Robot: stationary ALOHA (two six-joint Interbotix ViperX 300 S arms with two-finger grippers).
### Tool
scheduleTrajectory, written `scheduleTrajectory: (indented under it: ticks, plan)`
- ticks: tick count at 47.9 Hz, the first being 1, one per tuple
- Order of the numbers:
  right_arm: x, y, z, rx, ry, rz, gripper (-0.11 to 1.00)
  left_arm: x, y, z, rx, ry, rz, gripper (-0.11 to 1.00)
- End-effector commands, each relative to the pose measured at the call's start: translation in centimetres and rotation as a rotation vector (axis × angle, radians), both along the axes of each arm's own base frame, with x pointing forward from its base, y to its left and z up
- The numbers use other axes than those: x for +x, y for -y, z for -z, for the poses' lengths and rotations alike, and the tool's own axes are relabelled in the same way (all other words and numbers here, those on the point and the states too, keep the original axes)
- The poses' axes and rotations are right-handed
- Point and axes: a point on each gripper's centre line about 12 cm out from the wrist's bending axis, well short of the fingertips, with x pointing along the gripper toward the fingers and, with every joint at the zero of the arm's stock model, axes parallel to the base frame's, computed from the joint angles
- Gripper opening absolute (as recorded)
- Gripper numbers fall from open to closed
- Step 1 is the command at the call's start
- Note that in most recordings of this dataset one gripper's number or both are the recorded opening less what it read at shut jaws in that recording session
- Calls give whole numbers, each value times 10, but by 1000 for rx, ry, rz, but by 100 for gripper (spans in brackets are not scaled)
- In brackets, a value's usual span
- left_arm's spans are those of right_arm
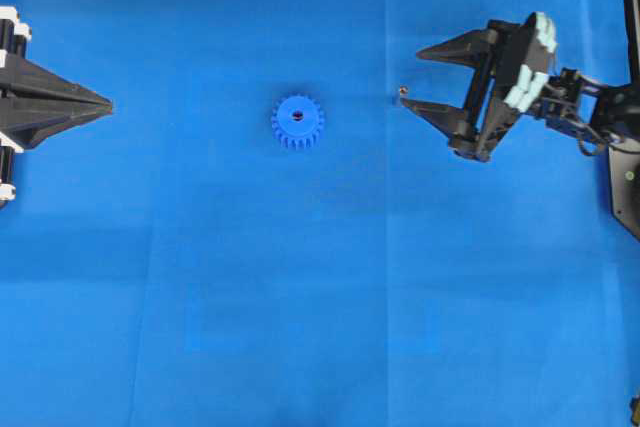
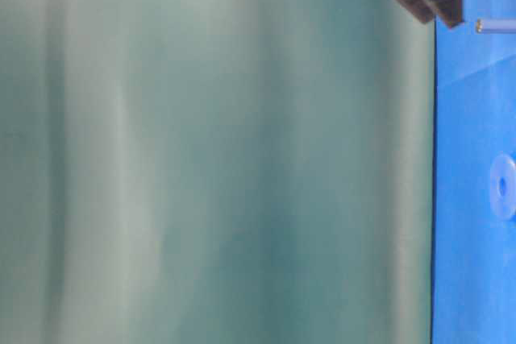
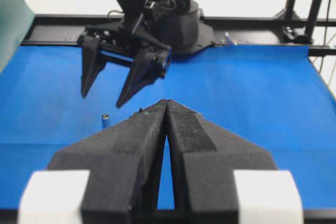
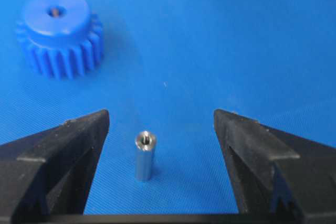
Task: Insert the shaft placed at a random location into the center hole of the small gear at another random location.
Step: 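Move the right gripper down over the silver shaft and close on it, then lift the silver shaft upright with the right gripper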
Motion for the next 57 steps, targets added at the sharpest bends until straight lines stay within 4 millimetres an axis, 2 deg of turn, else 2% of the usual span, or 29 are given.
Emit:
scheduleTrajectory:
  ticks: [1, 13, 23, 28, 35, 39, 52, 57]
  plan:
    - [8, 3, 0, -3, 17, 11, 69, 1, 0, -3, 2, 8, 0, 0]
    - [16, 3, 13, 26, -9, 13, 69, 1, 0, -2, 0, 5, 0, 0]
    - [18, -4, 14, 30, -10, -10, 65, 1, -1, 0, 0, 0, -3, 0]
    - [17, -6, 15, 31, -16, -17, 52, 0, -1, 1, 0, 0, -3, 0]
    - [16, -6, 15, 33, -19, -17, 19, 0, -1, 1, -2, -2, -3, 0]
    - [17, -6, 15, 31, -16, -18, 4, 1, -1, 2, -3, -3, -2, 0]
    - [17, -7, 15, 35, -22, -19, 2, 0, -1, 3, -9, -12, -2, 0]
    - [18, -7, 7, 39, -15, -22, 2, 0, -1, 3, -11, -11, -2, 0]
